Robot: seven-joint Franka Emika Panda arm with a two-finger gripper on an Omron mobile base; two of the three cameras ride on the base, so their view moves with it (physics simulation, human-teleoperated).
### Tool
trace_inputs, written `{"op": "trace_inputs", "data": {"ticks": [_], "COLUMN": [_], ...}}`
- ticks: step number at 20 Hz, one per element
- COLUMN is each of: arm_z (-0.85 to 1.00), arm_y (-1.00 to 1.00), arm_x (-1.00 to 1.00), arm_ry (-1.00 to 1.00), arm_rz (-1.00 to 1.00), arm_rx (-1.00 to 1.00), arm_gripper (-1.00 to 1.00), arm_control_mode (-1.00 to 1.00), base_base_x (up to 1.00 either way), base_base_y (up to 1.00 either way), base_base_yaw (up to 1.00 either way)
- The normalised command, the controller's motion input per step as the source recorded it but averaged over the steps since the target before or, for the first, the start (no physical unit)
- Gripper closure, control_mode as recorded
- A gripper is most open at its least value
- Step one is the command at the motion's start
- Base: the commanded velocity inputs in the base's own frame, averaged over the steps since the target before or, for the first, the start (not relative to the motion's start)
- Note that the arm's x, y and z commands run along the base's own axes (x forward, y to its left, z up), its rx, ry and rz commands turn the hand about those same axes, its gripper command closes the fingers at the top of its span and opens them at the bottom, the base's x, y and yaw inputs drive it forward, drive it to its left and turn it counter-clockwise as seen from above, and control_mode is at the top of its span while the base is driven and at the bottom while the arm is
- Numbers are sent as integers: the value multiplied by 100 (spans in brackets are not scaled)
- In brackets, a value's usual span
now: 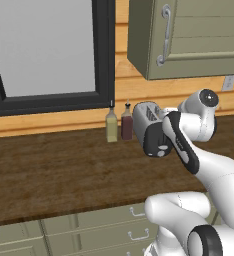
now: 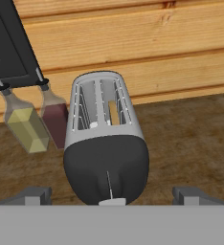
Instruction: Start the toaster. Once the lever pops up, take the bread to the plate on the dining counter.
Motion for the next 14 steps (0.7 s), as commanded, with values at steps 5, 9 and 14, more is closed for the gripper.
{"op": "trace_inputs", "data": {"ticks": [5,9,14], "arm_z": [0,0,0], "arm_y": [0,0,0], "arm_x": [0,0,0], "arm_ry": [0,0,0], "arm_rz": [0,0,0], "arm_rx": [0,0,0], "arm_gripper": [-100,-100,-100], "arm_control_mode": [-100,-100,-100], "base_base_x": [0,0,0], "base_base_y": [0,0,0], "base_base_yaw": [0,0,0]}}
